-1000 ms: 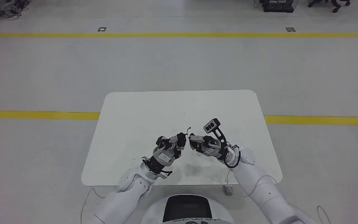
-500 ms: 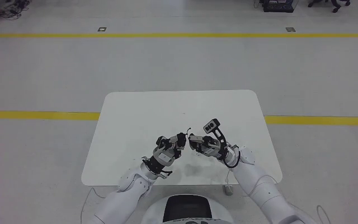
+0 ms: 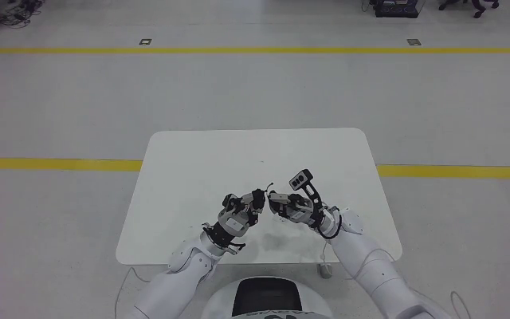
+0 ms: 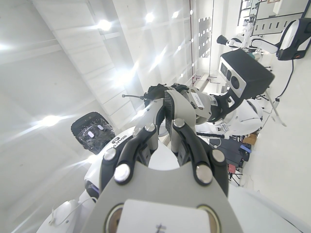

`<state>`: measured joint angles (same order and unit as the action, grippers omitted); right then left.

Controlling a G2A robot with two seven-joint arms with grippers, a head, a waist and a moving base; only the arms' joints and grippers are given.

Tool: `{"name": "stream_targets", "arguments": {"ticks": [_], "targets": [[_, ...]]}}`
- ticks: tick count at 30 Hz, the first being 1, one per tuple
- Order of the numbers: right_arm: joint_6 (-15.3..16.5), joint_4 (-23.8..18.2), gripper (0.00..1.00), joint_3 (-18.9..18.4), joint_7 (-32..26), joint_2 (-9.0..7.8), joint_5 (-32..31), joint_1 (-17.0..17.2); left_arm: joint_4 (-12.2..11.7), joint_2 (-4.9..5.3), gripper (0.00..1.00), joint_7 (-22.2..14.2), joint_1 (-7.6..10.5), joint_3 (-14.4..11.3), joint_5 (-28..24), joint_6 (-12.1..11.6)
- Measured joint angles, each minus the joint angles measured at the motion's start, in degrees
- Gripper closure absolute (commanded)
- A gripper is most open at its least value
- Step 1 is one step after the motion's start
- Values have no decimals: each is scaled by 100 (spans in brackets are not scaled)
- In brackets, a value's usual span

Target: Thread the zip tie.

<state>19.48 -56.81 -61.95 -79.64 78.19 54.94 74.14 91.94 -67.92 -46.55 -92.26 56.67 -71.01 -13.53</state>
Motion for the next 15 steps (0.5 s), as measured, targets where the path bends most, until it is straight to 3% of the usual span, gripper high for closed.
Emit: {"name": "stream_targets", "arguments": {"ticks": [15], "targets": [[0, 68, 100, 26, 0, 11, -6, -29, 0, 0, 100, 0, 0, 0, 0, 0]]}}
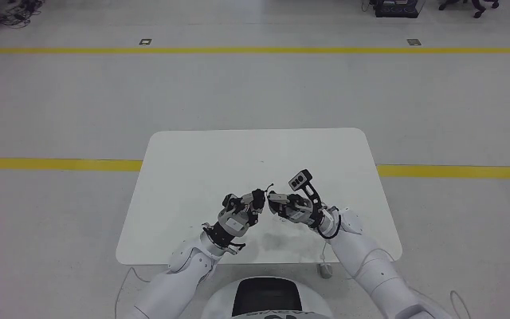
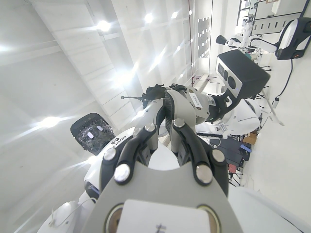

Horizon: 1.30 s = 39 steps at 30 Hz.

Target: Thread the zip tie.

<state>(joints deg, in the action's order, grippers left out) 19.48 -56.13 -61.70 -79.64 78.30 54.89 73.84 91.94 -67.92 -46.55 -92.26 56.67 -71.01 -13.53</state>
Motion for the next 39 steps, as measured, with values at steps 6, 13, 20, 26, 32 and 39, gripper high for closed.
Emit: {"name": "stream_targets", "arguments": {"ticks": [6, 13, 20, 26, 32, 39], "targets": [[0, 9, 100, -2, 0, 1, -6, 0, 0, 0, 100, 0, 0, 0, 0, 0], [0, 23, 100, -1, 0, 4, -10, 5, 0, 0, 100, 0, 0, 0, 0, 0], [0, 35, 100, 3, 0, 5, -17, 4, 0, 0, 100, 0, 0, 0, 0, 0], [0, 54, 100, 13, 0, 9, -22, -1, 0, 0, 100, 0, 0, 0, 0, 0], [0, 83, 100, 27, 0, 14, -19, -10, 0, 0, 100, 0, 0, 0, 0, 0], [0, 110, 100, 42, 0, 20, -21, -16, 0, 0, 100, 0, 0, 0, 0, 0]]}}
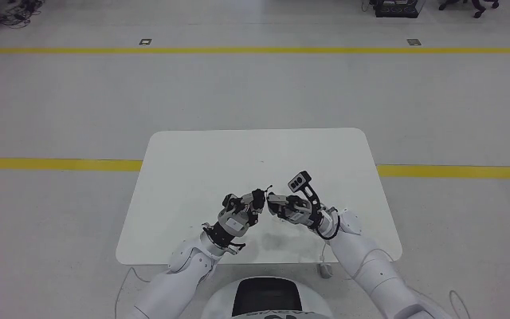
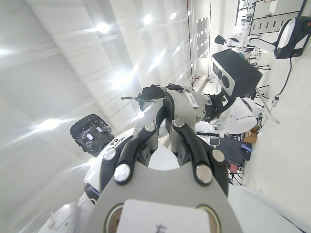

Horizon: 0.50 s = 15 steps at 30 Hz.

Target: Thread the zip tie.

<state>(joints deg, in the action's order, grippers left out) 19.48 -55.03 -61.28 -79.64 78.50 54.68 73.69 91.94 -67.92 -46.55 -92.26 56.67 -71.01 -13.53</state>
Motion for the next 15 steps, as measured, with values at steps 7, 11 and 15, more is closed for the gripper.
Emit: {"name": "stream_targets", "arguments": {"ticks": [7, 11, 15], "targets": [[0, 26, 100, 23, 0, 7, 5, -10, 0, 0, 100, 0, 0, 0, 0, 0], [0, 37, 100, 29, 0, 7, 6, -12, 0, 0, 100, 0, 0, 0, 0, 0], [0, 49, 100, 36, 0, 7, 8, -13, 0, 0, 100, 0, 0, 0, 0, 0]]}}
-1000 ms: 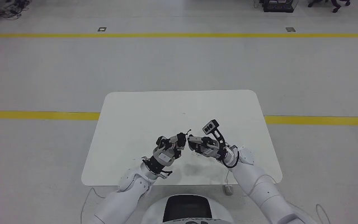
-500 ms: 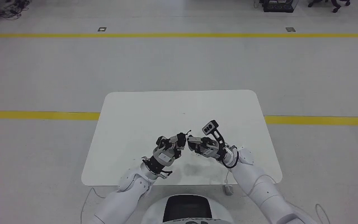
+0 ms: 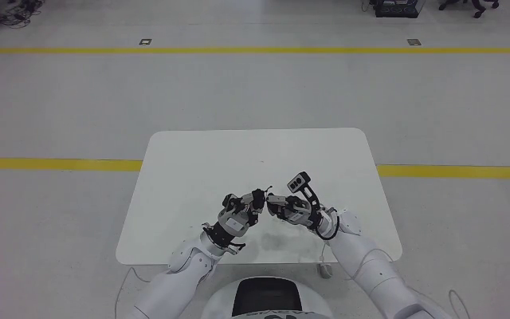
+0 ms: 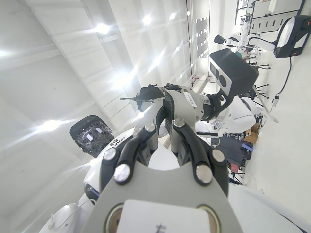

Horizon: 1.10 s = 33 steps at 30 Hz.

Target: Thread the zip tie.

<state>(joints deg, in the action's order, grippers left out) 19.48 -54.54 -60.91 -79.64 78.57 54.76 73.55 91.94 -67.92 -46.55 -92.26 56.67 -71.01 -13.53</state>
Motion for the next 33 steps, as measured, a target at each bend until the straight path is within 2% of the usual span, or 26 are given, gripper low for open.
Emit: {"name": "stream_targets", "arguments": {"ticks": [33], "targets": [[0, 144, 100, 93, 0, 2, 33, -63, 0, 0, 100, 0, 0, 0, 0, 0]]}}
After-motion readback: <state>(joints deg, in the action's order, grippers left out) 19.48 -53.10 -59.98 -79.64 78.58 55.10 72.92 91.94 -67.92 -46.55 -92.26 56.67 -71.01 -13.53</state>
